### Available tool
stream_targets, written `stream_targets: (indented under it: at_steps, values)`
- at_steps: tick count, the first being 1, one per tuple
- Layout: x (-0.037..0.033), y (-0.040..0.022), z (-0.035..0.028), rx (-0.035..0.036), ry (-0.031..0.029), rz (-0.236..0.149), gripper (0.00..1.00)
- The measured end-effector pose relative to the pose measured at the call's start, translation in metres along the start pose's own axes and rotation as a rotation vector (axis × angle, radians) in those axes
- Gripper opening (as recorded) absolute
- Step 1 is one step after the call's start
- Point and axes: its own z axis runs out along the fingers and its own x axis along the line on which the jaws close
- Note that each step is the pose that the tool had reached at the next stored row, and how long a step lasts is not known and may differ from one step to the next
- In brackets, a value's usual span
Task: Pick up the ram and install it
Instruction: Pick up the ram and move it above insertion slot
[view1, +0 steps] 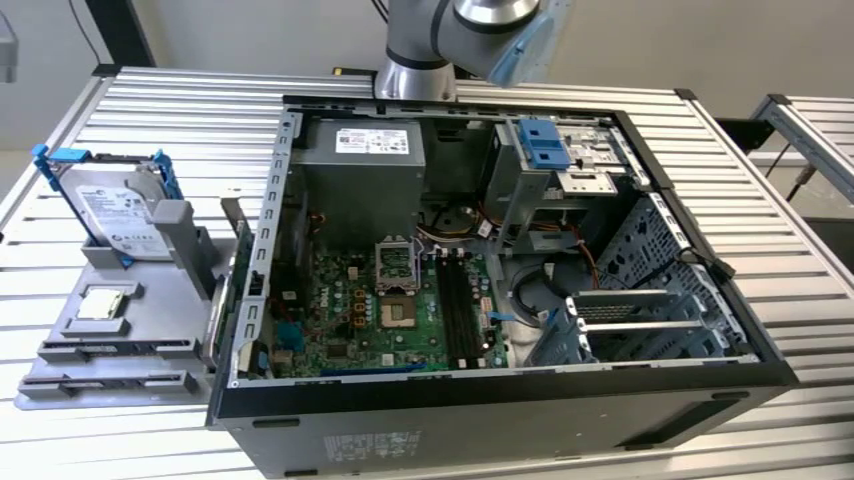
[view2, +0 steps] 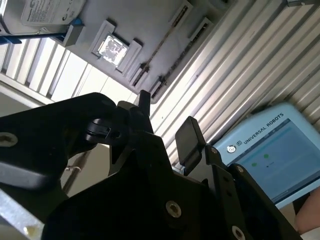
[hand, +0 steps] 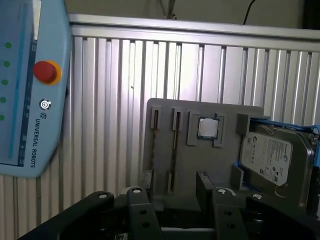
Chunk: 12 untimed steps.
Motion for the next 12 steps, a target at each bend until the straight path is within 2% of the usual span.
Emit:
stream_targets:
  at_steps: [5, 12]
  values:
    - [0.0007, 0.0000, 0.0059, 0.0006, 0.0000, 0.011, 1.00]
    - [0.0019, 0.0001, 0.0149, 0.0038, 0.0004, 0.075, 1.00]
